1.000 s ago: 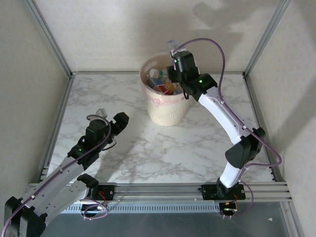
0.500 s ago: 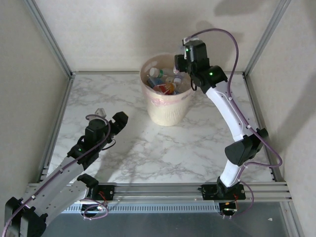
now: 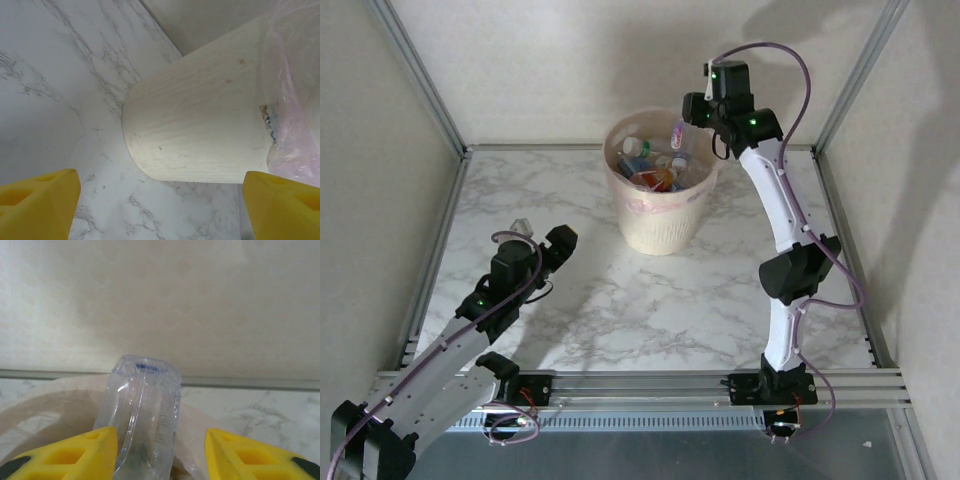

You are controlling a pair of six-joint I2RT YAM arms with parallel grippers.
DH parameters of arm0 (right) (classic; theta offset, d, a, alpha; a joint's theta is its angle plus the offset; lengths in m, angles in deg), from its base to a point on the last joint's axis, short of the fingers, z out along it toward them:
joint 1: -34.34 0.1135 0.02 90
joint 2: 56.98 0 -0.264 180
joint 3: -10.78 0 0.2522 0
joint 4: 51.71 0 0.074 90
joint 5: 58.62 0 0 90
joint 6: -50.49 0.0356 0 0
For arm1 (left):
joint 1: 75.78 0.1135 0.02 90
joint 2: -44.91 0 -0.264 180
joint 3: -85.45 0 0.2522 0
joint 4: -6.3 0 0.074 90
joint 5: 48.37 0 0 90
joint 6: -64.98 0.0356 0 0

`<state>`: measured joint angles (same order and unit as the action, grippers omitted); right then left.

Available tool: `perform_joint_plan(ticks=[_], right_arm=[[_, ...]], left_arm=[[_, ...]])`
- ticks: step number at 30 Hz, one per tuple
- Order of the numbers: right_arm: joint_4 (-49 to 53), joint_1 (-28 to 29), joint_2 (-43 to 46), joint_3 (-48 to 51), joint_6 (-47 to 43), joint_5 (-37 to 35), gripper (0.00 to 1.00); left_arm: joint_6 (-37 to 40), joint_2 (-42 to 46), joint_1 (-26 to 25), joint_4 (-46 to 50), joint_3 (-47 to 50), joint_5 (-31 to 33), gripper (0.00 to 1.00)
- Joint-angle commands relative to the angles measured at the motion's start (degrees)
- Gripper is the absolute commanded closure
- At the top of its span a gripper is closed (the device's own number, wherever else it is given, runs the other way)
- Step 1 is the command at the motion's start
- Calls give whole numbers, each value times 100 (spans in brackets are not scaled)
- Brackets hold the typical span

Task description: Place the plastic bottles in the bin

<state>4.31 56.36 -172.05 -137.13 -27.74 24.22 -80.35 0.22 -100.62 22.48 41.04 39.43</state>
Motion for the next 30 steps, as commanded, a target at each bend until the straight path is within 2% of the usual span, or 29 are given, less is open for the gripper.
perform_joint_plan(ticks=[1, 5, 11, 18, 23, 26, 30], right_arm=[[19, 52, -68, 7, 214, 688, 51], [-230, 164, 56, 402, 159, 1005, 57], [-314, 514, 233, 968, 34, 873, 62], [-834, 692, 928, 2355, 171, 655, 63], [-881, 736, 1211, 2721, 175, 541, 61], [-830, 742, 1279, 2612, 176, 414, 50], [-543, 742, 1234, 1980, 216, 301, 40]], left_arm=[[40, 63, 76, -85, -4, -88, 16], [31, 57, 102, -112, 24, -97, 16], [17, 30, 129, -155, 42, -141, 16], [31, 39, 164, -135, 15, -177, 16], [5, 22, 186, -159, -13, -202, 16], [-4, -5, 199, -188, -50, -237, 16], [-4, -60, 208, -171, -159, -272, 16]])
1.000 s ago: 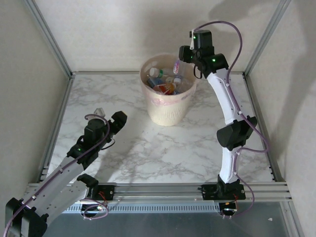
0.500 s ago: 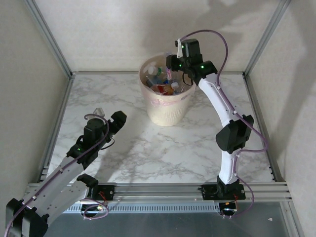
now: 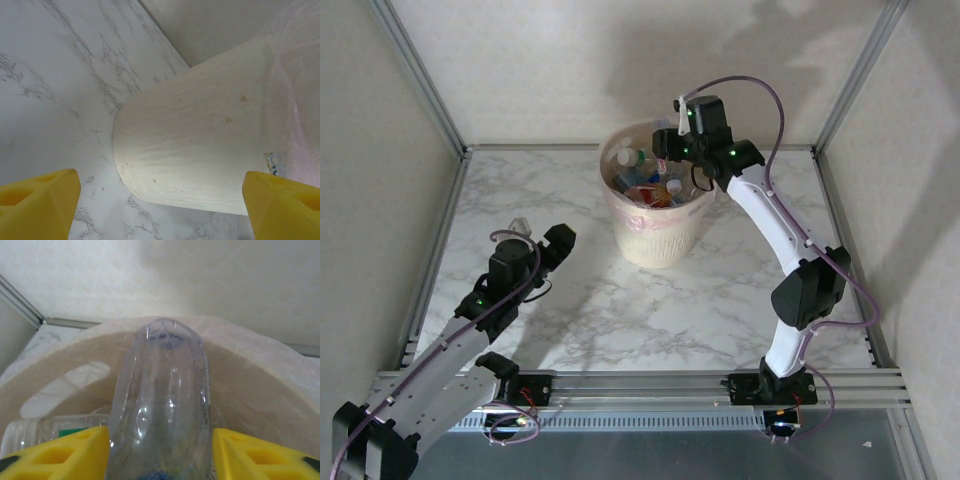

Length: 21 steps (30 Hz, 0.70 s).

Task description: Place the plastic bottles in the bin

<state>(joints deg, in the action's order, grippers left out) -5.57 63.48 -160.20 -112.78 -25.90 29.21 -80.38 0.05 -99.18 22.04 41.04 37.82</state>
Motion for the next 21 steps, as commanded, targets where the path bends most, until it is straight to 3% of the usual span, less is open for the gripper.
perform_joint_plan(ticks=[1, 5, 10, 15, 21], right_arm=[[513, 30, 41, -604, 37, -215, 37], [745, 36, 199, -1024, 97, -349, 23], [794, 30, 760, -779, 242, -492, 20], [443, 32, 1547, 225, 520, -513, 42], [612, 22, 1226, 266, 751, -219, 62]], left_arm=[[0, -48, 72, -109, -199, -111, 16], [103, -101, 106, 33, -415, -98, 14], [435, -217, 274, 415, -923, 68, 11], [766, -480, 491, 710, -1506, 144, 10], [833, -649, 676, 813, -1804, 65, 11]])
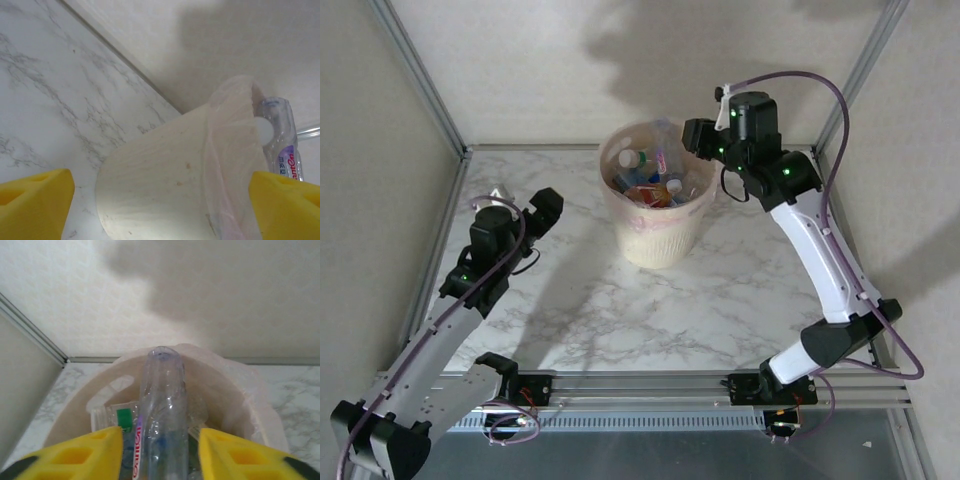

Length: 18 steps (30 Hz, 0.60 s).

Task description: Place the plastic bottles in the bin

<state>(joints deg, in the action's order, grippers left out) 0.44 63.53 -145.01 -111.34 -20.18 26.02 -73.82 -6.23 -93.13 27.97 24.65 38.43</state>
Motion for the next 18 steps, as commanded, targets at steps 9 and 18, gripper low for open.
perform_joint_plan(ticks=[9, 18], right_arm=[[467, -155, -1951, -1415, 167, 120, 70], [340, 70, -2330, -1591, -42, 461, 72]], left_arm=[[121, 229, 134, 402, -65, -40, 11], [103, 464, 264, 378, 261, -89, 11]])
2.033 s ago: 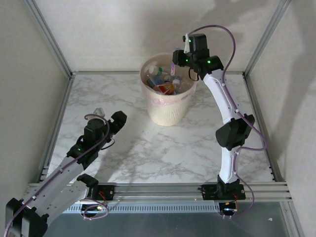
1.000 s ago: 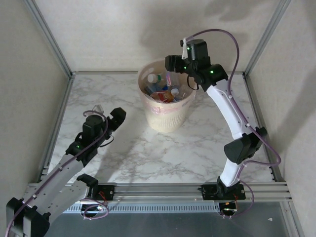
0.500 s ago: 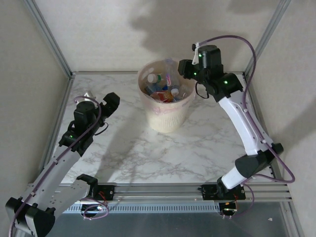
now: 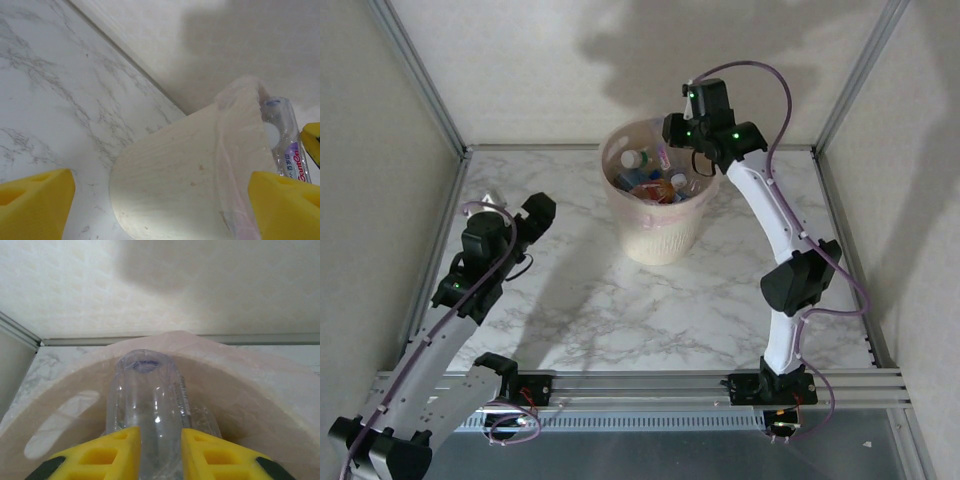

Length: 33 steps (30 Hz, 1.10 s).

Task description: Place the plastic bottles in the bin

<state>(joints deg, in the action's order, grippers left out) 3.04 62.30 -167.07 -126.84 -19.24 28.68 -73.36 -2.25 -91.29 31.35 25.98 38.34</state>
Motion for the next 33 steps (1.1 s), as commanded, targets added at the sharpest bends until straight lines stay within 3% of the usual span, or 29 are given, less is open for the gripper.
perform_joint_plan(ticks=[1, 5, 9, 11, 14, 17, 18, 21, 22, 24, 25, 29, 33], right_arm=[[89, 220, -111, -9, -154, 199, 72], [22, 235, 149, 169, -104, -108, 72], [-287, 271, 851, 335, -126, -150, 64], [-418, 298, 1261, 543, -133, -312, 56], [-935, 315, 2251, 1565, -148, -770, 35], [-1949, 326, 3586, 3414, -105, -1590, 15], [-2343, 323, 4076, 4125, -33, -1995, 2], [-3802, 320, 5480, 6460, 438, -2939, 2], [-4568, 300, 6063, 7500, 324, -3069, 6], [-6224, 285, 7131, 9170, -256, -3343, 1], [-6469, 195, 7396, 9580, -339, -3561, 1], [-4584, -226, 6333, 9202, 440, -5004, 1], [-5505, -427, 5241, 9749, 247, -6270, 1]], left_arm=[[53, 51, 92, 16, 141, -113, 11], [30, -44, 120, -69, 112, -202, 11], [124, -216, 134, -110, -142, -246, 10], [232, -323, 130, -92, -335, -208, 9], [409, -455, 136, -81, -649, 52, 5], [634, -510, 136, -180, -764, 598, 1], [702, -515, 136, -207, -741, 962, 0], [1102, -517, 149, -468, -495, 2162, 0], [1171, -535, 144, -619, -340, 2630, 0], [1253, -585, 147, -1044, 75, 3401, 0], [1392, -588, 145, -1365, 349, 3665, 0], [2216, -743, 164, -2789, 1272, 4296, 0], [3181, -1490, 222, -3663, 1689, 4482, 0]])
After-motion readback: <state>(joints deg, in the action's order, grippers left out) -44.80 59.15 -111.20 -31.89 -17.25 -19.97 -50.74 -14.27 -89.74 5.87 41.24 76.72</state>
